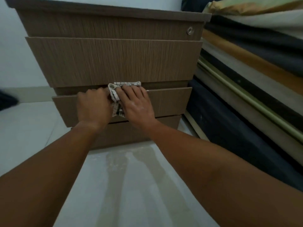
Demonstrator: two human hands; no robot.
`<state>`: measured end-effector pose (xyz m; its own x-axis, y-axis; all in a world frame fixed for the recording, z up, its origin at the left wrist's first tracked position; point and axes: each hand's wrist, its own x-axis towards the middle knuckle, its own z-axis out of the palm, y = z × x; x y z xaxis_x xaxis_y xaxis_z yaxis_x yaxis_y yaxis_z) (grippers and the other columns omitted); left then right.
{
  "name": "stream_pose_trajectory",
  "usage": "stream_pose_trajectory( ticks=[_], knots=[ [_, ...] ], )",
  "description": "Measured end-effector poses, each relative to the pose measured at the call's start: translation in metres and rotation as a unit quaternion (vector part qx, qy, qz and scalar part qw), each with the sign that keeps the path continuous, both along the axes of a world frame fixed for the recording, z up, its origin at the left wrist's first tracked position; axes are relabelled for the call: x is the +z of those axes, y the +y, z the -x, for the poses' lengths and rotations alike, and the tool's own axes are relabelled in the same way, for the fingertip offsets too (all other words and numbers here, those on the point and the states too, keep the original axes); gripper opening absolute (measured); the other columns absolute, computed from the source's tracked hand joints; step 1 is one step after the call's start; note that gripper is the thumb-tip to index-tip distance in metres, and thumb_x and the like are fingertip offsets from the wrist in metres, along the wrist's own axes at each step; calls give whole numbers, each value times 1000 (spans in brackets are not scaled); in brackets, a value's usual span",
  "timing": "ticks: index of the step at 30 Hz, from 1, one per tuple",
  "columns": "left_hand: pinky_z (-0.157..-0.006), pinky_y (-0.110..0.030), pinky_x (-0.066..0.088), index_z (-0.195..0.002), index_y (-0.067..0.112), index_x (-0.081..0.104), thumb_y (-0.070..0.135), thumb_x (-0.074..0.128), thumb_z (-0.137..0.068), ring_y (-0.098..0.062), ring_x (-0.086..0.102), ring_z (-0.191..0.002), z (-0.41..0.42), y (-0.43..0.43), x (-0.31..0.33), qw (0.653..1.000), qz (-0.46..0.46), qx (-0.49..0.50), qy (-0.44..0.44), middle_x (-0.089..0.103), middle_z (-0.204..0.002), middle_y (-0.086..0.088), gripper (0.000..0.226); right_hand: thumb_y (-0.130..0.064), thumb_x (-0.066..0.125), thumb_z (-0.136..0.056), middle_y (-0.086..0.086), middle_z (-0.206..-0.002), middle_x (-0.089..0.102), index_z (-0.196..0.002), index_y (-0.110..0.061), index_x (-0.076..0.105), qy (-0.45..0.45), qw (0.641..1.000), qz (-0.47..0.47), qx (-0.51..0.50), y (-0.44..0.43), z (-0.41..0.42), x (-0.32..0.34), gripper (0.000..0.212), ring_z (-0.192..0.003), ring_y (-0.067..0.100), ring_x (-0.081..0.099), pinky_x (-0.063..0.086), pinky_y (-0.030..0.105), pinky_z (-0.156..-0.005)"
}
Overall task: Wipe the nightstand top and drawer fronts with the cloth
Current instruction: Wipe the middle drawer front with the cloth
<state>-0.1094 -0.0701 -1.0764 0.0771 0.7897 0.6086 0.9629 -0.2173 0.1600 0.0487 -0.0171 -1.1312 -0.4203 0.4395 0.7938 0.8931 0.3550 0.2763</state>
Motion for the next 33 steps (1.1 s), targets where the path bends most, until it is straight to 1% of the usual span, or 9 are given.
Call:
stream_pose_trajectory(
  ticks=[5, 13, 17, 20, 23, 26, 28, 31, 33],
  knots=[
    [-76, -42, 52, -116, 18, 74, 33, 68, -91, -39, 69, -85, 11, 1, 18, 1000, 0, -10, 16, 74, -88, -18, 30, -32, 57, -99, -1, -114, 64, -127, -22, 63, 46, 997, -34, -52, 7, -24, 6, 31, -105, 25, 57, 36, 43, -98],
    [-68, -40, 53, -92, 1, 70, 43, 70, -89, -38, 67, -79, -4, 8, 25, 995, 71, 27, 70, 62, -74, -16, 42, -29, 53, -94, 0, -125, 58, -130, -24, 57, 177, 973, 4, -145, -2, -92, -30, 37, -125, 25, 52, 27, 49, -106],
    [-65, -37, 42, -89, 1, 65, 53, 76, -80, -40, 65, -87, -17, 13, 28, 990, 110, 30, 80, 48, -70, -13, 54, -24, 50, -94, -1, -146, 49, -137, -28, 50, 279, 928, 22, -247, -4, -104, -51, 43, -145, 21, 36, 25, 53, -114],
    [-64, -37, 42, -88, 2, 63, 54, 78, -78, -39, 65, -86, -28, 20, 30, 988, 117, 21, 94, 48, -69, -13, 55, -20, 42, -97, 5, -157, 40, -144, -22, 44, 370, 896, 19, -244, -1, -97, -59, 48, -152, 27, 26, 28, 54, -119],
    [-63, -37, 43, -83, 4, 60, 54, 76, -80, -37, 63, -80, -52, 25, 30, 988, 110, -7, 106, 45, -65, -12, 52, -18, 34, -98, 8, -166, 25, -153, -17, 36, 499, 833, -15, -237, -6, -94, -58, 55, -154, 30, 19, 25, 50, -124],
    [-64, -37, 42, -92, 1, 64, 54, 74, -82, -40, 65, -89, -85, 22, 25, 985, 113, -42, 124, 43, -67, -12, 55, -19, 34, -103, 10, -169, 15, -159, -16, 26, 603, 756, -46, -250, -17, -102, -59, 56, -153, 32, 20, 21, 44, -124],
    [-64, -37, 41, -92, 0, 64, 53, 72, -84, -40, 65, -90, -95, 18, 17, 982, 114, -55, 137, 41, -66, -11, 54, -19, 36, -107, 13, -167, 19, -161, -14, 20, 698, 672, -29, -246, -26, -98, -66, 56, -151, 32, 26, 25, 44, -122],
    [-62, -36, 41, -93, 0, 66, 52, 70, -87, -36, 65, -83, -98, 13, 1, 981, 119, -59, 140, 44, -65, -10, 52, -26, 31, -110, 14, -158, 38, -162, -19, 9, 813, 530, 68, -230, -52, -84, -79, 57, -137, 32, 48, 41, 39, -102],
    [-60, -35, 41, -92, 1, 66, 50, 68, -88, -31, 57, -71, -104, 7, -7, 982, 119, -64, 131, 42, -62, -8, 50, -24, 28, -112, 18, -146, 51, -162, -17, 7, 832, 497, 97, -226, -67, -81, -85, 55, -127, 36, 54, 35, 31, -85]
  ],
)
